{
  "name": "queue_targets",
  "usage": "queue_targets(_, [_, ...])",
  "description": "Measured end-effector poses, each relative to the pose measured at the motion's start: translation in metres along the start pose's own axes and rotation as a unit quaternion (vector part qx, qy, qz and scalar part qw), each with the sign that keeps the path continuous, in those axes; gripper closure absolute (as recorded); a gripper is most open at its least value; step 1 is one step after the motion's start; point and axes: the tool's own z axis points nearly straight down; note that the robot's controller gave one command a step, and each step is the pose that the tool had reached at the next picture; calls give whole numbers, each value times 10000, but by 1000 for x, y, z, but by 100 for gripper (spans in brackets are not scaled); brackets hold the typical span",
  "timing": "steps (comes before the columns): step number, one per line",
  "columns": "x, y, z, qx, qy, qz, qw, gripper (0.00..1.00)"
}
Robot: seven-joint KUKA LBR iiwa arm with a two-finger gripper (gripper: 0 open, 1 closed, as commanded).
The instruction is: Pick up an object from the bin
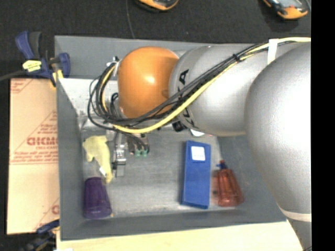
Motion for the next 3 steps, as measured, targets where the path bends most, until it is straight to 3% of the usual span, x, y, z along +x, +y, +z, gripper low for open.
queue_targets(1, [-2, -1, -5, -8, -39, 23, 10000, 0])
queue_targets(2, [-23, -4, 34, -8, -61, -451, 9990, 0])
queue_targets(3, [-37, 9, 61, -16, -49, 5, 10000, 0])
